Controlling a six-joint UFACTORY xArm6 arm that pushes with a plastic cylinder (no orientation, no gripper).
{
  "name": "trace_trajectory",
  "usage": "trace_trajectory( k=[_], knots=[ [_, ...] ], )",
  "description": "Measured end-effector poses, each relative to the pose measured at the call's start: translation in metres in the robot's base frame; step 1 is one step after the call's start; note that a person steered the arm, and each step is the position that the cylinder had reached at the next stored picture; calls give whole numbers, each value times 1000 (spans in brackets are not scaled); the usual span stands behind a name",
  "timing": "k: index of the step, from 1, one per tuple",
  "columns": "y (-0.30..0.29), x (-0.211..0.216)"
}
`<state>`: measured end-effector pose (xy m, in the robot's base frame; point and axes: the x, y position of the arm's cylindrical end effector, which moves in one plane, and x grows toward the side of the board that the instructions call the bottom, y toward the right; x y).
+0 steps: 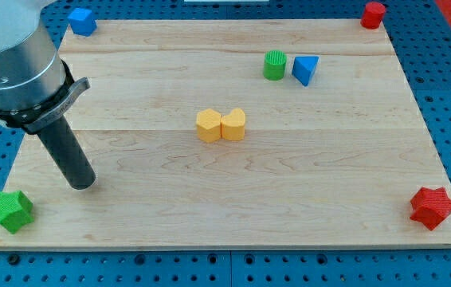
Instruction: Move your arm slightly right and up
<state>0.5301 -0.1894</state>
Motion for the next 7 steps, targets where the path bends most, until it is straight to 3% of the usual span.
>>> trace_trajectory(
  k=[4,7],
  knots=[
    [137,2],
    [137,0]
  ],
)
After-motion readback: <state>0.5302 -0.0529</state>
